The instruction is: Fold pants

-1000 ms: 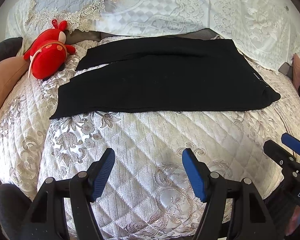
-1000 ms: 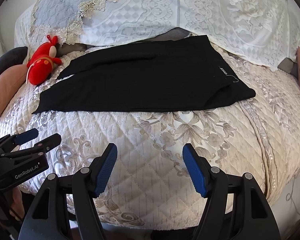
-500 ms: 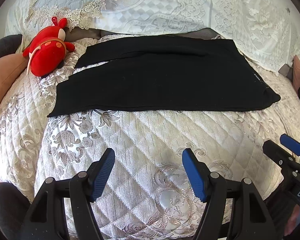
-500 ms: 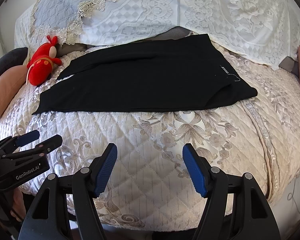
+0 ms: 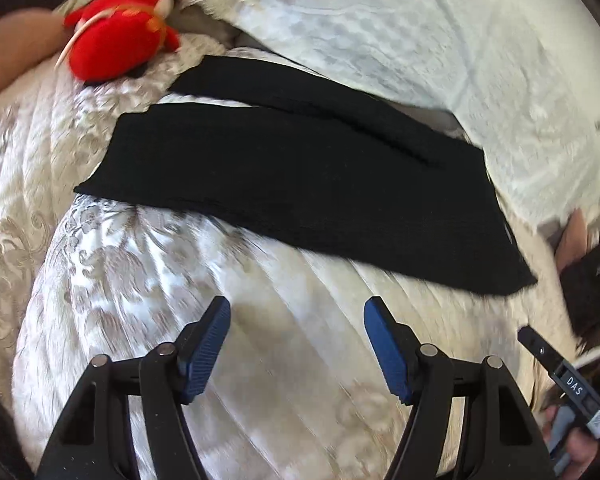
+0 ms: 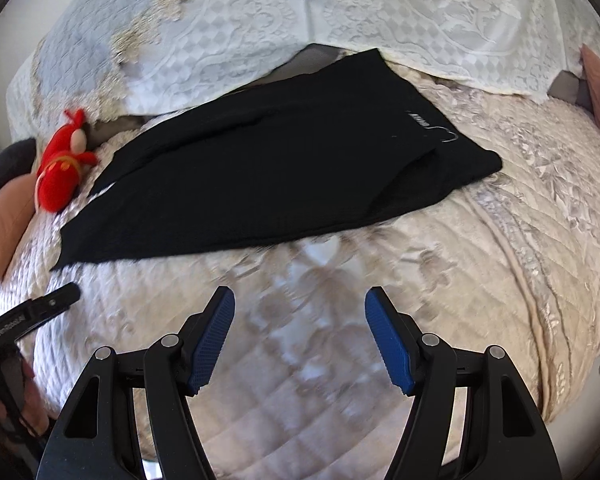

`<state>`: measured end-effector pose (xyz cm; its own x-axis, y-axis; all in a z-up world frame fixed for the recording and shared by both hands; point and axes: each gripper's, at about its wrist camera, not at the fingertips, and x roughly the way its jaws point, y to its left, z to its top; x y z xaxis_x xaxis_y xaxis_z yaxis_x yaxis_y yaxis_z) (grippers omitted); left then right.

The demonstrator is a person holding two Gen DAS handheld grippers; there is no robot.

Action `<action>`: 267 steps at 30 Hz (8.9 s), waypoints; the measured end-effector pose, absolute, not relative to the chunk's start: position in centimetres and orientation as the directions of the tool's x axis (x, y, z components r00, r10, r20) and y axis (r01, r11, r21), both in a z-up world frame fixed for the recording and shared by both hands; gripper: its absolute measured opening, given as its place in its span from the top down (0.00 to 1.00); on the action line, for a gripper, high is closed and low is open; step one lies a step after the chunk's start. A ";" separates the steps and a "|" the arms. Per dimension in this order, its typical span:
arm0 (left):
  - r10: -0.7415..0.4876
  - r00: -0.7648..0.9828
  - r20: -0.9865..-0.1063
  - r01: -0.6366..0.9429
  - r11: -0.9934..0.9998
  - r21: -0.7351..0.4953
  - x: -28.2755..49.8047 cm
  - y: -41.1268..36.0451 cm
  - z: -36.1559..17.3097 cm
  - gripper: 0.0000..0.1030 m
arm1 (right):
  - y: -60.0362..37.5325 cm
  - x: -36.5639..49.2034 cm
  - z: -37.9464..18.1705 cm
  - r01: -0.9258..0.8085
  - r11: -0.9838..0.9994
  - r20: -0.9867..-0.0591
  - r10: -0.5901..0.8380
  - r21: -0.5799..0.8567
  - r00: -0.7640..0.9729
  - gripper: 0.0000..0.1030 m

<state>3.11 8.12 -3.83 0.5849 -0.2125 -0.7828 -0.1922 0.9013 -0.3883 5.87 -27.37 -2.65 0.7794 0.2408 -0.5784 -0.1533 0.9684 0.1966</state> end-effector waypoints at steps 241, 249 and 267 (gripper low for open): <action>-0.141 0.560 -0.817 -0.141 0.955 -0.261 3.1 10.1 -2.3 0.43 | -44.2 5.0 -3.6 0.089 0.917 -0.617 0.188 0.390 0.764 0.55; -0.021 0.597 -0.802 -0.242 0.948 -0.205 1.6 12.9 -1.9 0.96 | -45.0 4.1 -2.6 0.077 0.908 -0.553 0.182 0.412 0.813 0.87; -0.075 0.641 -0.764 -0.310 0.885 -0.348 -2.6 17.6 -2.0 0.96 | -45.6 0.4 -3.0 0.106 0.832 -0.509 0.227 0.544 0.830 0.94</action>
